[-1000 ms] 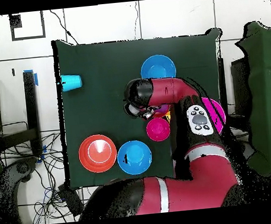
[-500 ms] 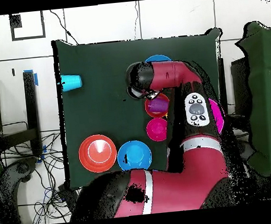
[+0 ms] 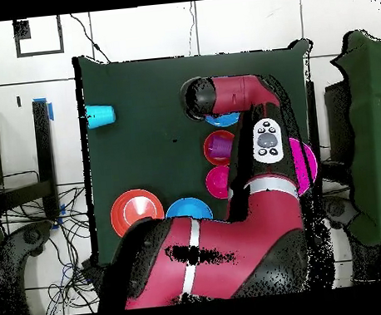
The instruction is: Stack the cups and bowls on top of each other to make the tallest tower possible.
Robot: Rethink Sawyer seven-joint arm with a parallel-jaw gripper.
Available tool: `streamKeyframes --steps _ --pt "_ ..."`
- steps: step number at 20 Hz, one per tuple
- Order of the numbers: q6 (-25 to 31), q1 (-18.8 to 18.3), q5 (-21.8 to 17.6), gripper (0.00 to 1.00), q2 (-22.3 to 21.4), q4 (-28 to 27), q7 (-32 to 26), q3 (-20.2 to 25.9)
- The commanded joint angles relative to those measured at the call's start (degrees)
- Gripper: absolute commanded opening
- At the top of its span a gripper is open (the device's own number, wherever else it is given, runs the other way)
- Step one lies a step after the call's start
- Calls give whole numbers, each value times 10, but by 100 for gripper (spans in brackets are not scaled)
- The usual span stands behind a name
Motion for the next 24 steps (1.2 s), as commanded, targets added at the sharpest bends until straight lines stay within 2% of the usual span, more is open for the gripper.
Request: streamKeyframes --steps 1,5,8,11,17,21,24 --pt "-62 39 10 100 53 -22 120 -1" --pt "-46 53 43 100 60 -6 141 -18" --pt "19 59 71 100 53 10 128 -28" --pt "78 64 81 100 57 -10 93 -44" --pt "183 65 60 100 63 -87 -2 -76" --pt "205 73 15 100 44 -120 -78 -96" --pt "254 78 15 100 36 -131 -88 -99"
